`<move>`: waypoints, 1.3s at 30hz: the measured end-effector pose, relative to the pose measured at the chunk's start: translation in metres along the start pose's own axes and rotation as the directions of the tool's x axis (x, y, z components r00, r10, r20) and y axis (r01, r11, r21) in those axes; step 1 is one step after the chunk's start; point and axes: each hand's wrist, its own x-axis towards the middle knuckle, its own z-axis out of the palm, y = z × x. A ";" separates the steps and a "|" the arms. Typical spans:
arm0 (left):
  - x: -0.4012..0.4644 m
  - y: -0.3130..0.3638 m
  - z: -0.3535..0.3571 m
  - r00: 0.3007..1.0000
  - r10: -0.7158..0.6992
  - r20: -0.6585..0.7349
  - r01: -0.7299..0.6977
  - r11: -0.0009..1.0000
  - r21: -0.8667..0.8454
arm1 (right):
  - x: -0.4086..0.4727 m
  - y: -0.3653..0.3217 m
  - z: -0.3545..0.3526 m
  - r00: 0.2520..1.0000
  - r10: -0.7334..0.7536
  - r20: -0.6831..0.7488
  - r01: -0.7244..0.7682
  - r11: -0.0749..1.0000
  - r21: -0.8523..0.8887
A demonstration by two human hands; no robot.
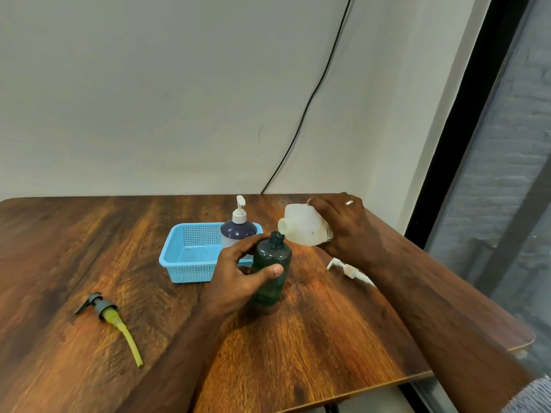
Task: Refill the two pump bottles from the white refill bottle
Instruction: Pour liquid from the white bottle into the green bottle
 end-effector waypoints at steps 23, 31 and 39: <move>0.000 -0.001 0.000 1.000 -0.015 0.002 0.015 1.000 -0.002 | 0.001 0.002 0.003 0.999 -0.026 -0.029 0.026 1.000 -0.015; -0.002 0.002 0.000 1.000 -0.023 0.008 0.023 1.000 0.001 | 0.001 0.003 0.003 1.000 -0.017 -0.011 0.017 1.000 -0.009; 0.000 -0.003 0.000 0.999 -0.034 0.003 0.034 0.999 -0.011 | 0.002 0.002 0.002 1.000 -0.026 -0.008 0.026 1.000 -0.015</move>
